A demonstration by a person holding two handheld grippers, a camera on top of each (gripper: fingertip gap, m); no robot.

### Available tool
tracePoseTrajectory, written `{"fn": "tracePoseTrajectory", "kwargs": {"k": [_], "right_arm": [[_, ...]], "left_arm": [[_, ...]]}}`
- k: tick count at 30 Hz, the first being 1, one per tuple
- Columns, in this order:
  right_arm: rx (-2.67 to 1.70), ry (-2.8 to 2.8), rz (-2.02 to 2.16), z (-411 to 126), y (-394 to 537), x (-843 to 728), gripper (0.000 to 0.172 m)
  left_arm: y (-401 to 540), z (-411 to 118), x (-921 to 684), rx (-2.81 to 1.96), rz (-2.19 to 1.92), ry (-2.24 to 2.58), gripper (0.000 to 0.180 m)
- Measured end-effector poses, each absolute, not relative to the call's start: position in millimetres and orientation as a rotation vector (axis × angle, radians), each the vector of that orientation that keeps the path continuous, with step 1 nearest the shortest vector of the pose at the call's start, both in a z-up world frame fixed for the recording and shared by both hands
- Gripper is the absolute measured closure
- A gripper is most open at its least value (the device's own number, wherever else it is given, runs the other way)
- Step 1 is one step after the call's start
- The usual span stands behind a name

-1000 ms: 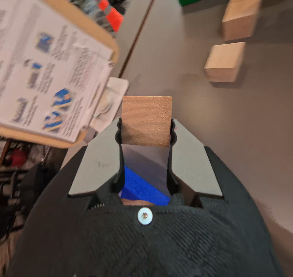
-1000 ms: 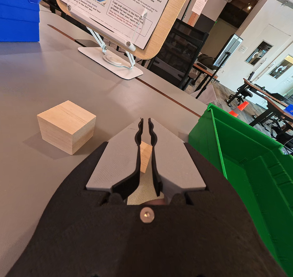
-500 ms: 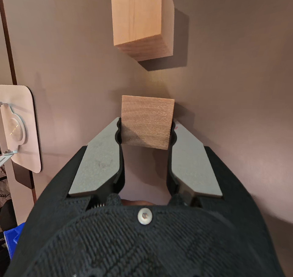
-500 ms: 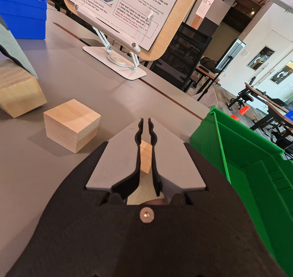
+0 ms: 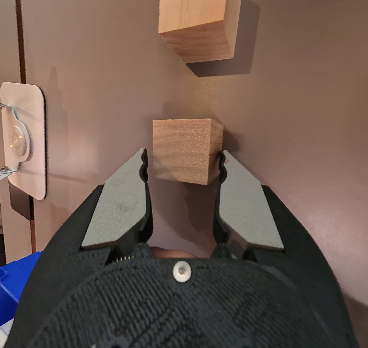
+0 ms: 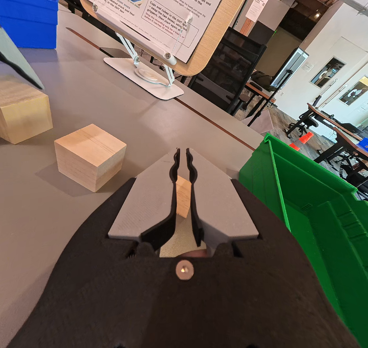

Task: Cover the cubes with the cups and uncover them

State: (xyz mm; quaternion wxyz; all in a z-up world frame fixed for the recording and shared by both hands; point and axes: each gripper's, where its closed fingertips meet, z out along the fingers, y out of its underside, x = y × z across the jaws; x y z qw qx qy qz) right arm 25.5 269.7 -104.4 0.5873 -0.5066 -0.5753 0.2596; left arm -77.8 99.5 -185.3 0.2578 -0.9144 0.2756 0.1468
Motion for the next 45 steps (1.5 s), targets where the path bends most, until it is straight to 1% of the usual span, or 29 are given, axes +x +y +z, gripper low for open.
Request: {"fn": "tracePoseTrajectory", "kwargs": {"k": [5, 9, 12, 14, 17, 20, 23, 26, 30, 32, 37, 40, 45], "right_arm": [[-1.179, -1.343, 0.603, -105, 269, 25, 0.169], [-1.178, -1.342, 0.604, -104, 269, 26, 0.169], [-1.173, -1.344, 0.606, -103, 268, 26, 0.169], [-1.170, -1.348, 0.603, -104, 267, 25, 0.169], [-1.166, -1.352, 0.598, -104, 266, 25, 0.169], [-1.171, -1.352, 0.596, -105, 267, 24, 0.168], [-1.179, -1.351, 0.596, -106, 268, 24, 0.168], [-1.185, -1.352, 0.593, -108, 269, 24, 0.168], [-1.186, -1.357, 0.587, -109, 269, 24, 0.169], [-1.186, -1.356, 0.588, -109, 269, 24, 0.169], [-1.178, -1.348, 0.601, -106, 268, 25, 0.169], [-1.167, -1.355, 0.600, -105, 266, 24, 0.169], [-1.160, -1.359, 0.598, -105, 264, 24, 0.169]], "left_arm": [[94, -150, -84, -2.396, 0.369, 0.653, 0.106], [71, -98, -108, -2.304, 0.423, 0.518, 0.107], [37, -58, -156, -2.261, 0.554, 0.298, 0.112], [3, -46, -200, -2.286, 0.651, 0.078, 0.113], [-52, -57, -263, -2.344, 0.739, -0.254, 0.112], [-92, -92, -300, -2.414, 0.677, -0.521, 0.106], [-116, -123, -325, -2.427, 0.640, -0.746, 0.104], [-117, -143, -335, -2.396, 0.599, -0.867, 0.103], [-118, -167, -347, -2.442, 0.659, -0.924, 0.105], [-113, -179, -347, -2.438, 0.600, -0.945, 0.115], [-111, -175, -343, -2.475, 0.603, -0.844, 0.118], [-108, -149, -338, -2.430, 0.656, -0.751, 0.118], [-63, -68, -287, -2.296, 0.698, -0.316, 0.118]]}}
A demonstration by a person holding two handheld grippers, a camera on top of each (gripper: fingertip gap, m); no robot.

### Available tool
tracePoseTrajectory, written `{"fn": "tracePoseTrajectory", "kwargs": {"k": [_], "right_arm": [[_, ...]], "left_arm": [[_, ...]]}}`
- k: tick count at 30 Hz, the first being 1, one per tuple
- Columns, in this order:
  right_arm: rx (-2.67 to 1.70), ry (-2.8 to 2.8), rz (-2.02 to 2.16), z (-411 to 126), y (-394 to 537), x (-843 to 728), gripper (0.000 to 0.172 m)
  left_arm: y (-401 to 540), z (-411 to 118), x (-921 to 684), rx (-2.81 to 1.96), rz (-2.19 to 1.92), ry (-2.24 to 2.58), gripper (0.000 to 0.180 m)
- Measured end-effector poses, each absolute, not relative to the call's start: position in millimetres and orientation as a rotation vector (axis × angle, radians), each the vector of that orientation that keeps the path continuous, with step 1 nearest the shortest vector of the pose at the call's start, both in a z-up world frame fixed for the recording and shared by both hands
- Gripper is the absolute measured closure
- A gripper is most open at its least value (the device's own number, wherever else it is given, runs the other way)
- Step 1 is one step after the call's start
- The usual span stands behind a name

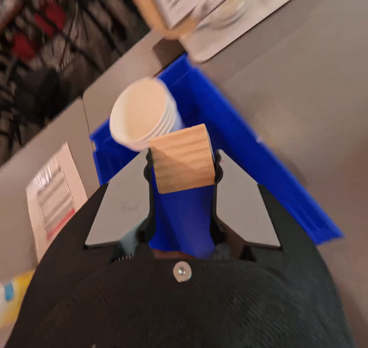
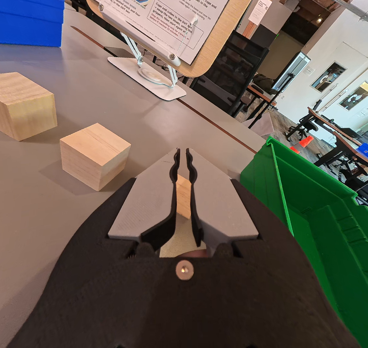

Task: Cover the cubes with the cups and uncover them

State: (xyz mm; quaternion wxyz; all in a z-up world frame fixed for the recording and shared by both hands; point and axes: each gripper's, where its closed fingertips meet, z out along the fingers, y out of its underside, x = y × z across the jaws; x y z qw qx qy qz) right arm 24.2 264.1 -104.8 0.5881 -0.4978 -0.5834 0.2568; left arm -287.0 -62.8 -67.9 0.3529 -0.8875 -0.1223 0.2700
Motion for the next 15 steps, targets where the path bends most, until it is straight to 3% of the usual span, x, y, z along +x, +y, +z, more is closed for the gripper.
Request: {"fn": "tracePoseTrajectory", "kwargs": {"k": [4, 9, 15], "right_arm": [[-1.160, -1.357, 0.596, -105, 265, 24, 0.169], [-1.171, -1.354, 0.593, -106, 267, 24, 0.169], [-1.170, -1.360, 0.594, -108, 267, 24, 0.169]], "left_arm": [[-14, -55, -196, -2.372, 0.676, 0.258, 0.118], [7, -118, -123, -2.563, 0.544, 0.861, 0.118], [12, -171, -127, -2.762, 0.561, 1.108, 0.118]]}}
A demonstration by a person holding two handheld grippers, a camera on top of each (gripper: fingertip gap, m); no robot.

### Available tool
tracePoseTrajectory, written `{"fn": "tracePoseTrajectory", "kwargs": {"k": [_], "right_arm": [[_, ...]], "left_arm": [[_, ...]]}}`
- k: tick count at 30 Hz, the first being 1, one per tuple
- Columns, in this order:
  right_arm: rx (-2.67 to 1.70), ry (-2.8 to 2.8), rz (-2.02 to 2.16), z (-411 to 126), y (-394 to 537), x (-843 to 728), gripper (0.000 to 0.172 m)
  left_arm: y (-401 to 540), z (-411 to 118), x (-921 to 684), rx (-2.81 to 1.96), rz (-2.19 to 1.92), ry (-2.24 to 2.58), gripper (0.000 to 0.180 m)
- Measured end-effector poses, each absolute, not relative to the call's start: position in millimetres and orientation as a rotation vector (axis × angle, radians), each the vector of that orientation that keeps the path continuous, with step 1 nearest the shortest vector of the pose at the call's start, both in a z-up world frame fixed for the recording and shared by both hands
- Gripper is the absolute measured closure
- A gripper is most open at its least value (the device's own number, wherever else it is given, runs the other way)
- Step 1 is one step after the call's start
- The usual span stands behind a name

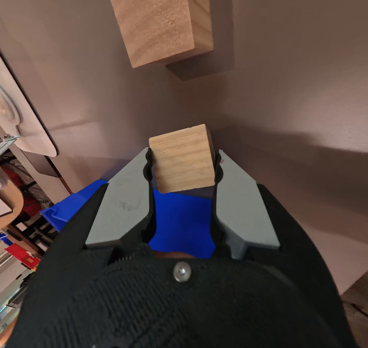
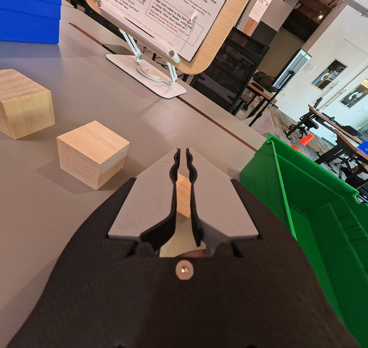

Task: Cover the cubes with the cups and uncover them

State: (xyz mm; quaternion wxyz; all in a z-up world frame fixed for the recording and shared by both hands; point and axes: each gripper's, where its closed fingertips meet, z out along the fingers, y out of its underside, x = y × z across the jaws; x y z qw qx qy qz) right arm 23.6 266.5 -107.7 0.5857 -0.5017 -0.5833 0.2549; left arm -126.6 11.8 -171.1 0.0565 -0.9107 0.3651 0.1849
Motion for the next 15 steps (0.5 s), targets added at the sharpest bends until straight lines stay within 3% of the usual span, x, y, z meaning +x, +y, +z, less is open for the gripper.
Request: {"fn": "tracePoseTrajectory", "kwargs": {"k": [15], "right_arm": [[-1.150, -1.360, 0.595, -105, 264, 24, 0.169]], "left_arm": [[5, -186, -135, -2.785, 0.510, 1.150, 0.119]]}}
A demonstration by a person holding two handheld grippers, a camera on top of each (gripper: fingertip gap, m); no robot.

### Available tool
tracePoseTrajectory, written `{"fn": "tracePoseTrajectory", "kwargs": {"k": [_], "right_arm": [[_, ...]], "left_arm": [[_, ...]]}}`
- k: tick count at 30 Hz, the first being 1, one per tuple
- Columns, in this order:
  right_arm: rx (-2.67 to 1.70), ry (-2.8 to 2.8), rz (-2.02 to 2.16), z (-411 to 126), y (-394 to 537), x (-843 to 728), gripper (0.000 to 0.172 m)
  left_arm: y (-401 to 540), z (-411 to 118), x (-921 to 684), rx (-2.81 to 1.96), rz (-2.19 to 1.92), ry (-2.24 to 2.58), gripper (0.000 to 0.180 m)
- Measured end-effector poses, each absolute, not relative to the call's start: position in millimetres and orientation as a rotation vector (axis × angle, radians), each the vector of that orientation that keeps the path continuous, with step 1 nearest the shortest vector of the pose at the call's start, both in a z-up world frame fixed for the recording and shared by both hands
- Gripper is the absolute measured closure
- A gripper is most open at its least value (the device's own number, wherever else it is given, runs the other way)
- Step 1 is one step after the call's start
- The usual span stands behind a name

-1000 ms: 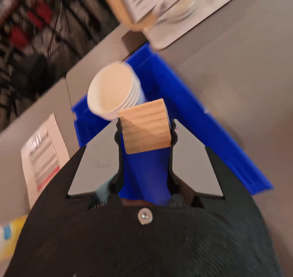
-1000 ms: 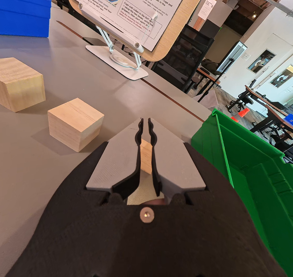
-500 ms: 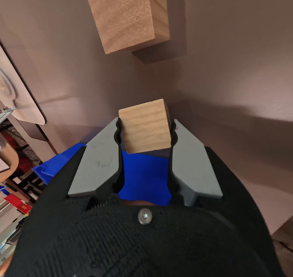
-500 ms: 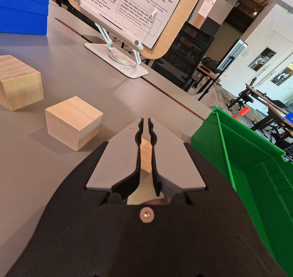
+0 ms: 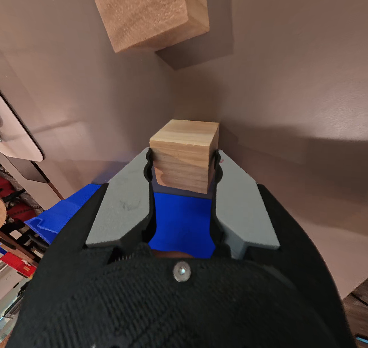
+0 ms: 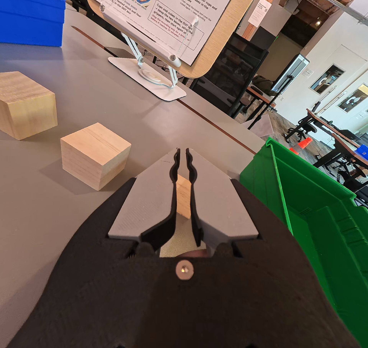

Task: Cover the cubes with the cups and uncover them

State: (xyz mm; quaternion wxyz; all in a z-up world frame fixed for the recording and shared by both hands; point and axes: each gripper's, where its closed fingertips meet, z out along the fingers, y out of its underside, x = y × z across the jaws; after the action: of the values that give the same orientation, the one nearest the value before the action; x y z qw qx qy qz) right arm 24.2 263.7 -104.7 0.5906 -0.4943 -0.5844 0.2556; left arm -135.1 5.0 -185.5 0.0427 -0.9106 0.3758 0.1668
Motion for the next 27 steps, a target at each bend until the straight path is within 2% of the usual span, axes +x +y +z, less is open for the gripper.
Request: {"fn": "tracePoseTrajectory", "kwargs": {"k": [10, 15, 19, 23, 27], "right_arm": [[-1.154, -1.363, 0.593, -106, 264, 24, 0.169], [-1.150, -1.364, 0.594, -106, 263, 24, 0.169], [-1.148, -1.365, 0.594, -106, 263, 24, 0.169], [-1.146, -1.365, 0.595, -105, 262, 24, 0.169], [-1.142, -1.370, 0.594, -106, 261, 24, 0.169]], "left_arm": [[9, -183, -138, -2.783, 0.500, 0.988, 0.118], [13, -168, -129, -2.734, 0.432, 0.881, 0.098], [13, -136, -133, -2.648, 0.442, 0.822, 0.095], [21, -69, -172, -2.427, 0.519, 0.558, 0.106], [9, -9, -255, -2.226, 0.741, 0.139, 0.127]]}}
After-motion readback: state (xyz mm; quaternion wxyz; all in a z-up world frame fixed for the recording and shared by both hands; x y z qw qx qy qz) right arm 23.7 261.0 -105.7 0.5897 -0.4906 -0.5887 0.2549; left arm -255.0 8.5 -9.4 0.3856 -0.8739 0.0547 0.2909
